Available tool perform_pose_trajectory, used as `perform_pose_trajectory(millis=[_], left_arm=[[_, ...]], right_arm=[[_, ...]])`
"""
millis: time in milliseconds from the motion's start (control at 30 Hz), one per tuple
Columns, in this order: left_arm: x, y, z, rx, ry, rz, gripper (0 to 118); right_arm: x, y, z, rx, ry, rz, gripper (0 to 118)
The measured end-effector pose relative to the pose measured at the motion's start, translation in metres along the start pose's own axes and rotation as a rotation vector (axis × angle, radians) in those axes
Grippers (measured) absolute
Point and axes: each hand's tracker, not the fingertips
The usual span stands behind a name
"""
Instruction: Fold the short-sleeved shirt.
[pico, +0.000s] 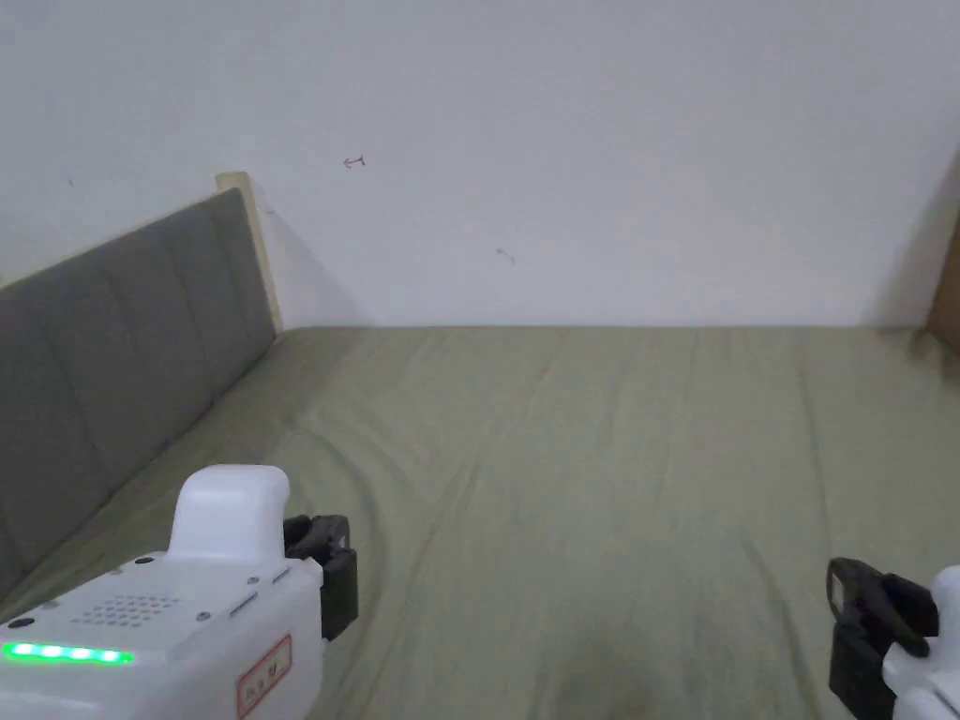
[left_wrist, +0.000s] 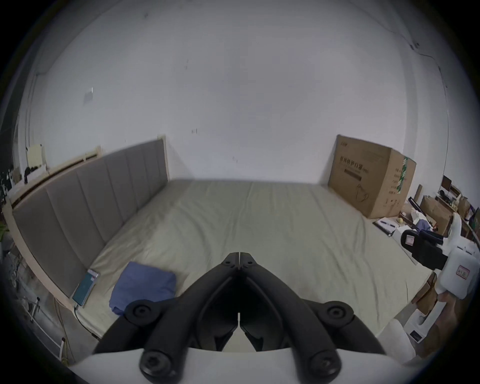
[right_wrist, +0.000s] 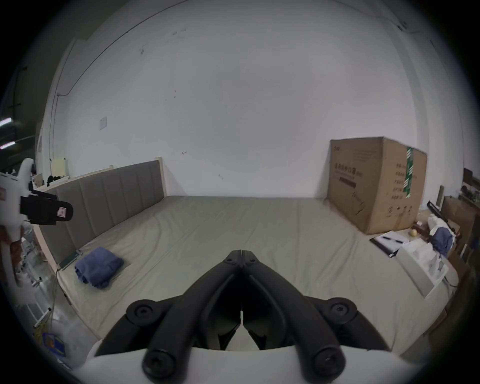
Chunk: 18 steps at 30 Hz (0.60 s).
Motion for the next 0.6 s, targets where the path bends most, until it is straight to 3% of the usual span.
perform_pose_trajectory(millis=[67,167,267,367,467,500,533,600], left_arm=[[0.016,0.000,0.017,0.069,0.015,0.023,0],[0.046,0.002,0.045,0.162,0.072,-0.059,0],[0.060,0.006,0.062,0.221,0.042,-0.052,0],[0.070,0.006,0.070,0.222,0.071,-0.079,0],[0.075,0.003,0.078,0.245,0.063,-0.074,1],[0.076,0.003,0.081,0.257,0.048,-0.058,10],[0.076,0.003,0.082,0.253,0.027,-0.040,40],[0.077,0.003,0.083,0.243,0.012,-0.035,106]], right_arm=[[0.006,0.007,0.010,0.013,-0.006,-0.009,0],[0.014,0.014,0.026,0.030,-0.014,-0.028,0],[0.020,0.019,0.044,0.074,-0.009,-0.017,0],[0.022,0.025,0.058,0.089,-0.025,0.004,10],[0.026,0.029,0.070,0.109,-0.008,-0.041,25],[0.027,0.029,0.073,0.111,-0.013,-0.040,39],[0.027,0.029,0.077,0.113,-0.012,-0.037,60],[0.025,0.029,0.083,0.136,-0.030,0.022,88]])
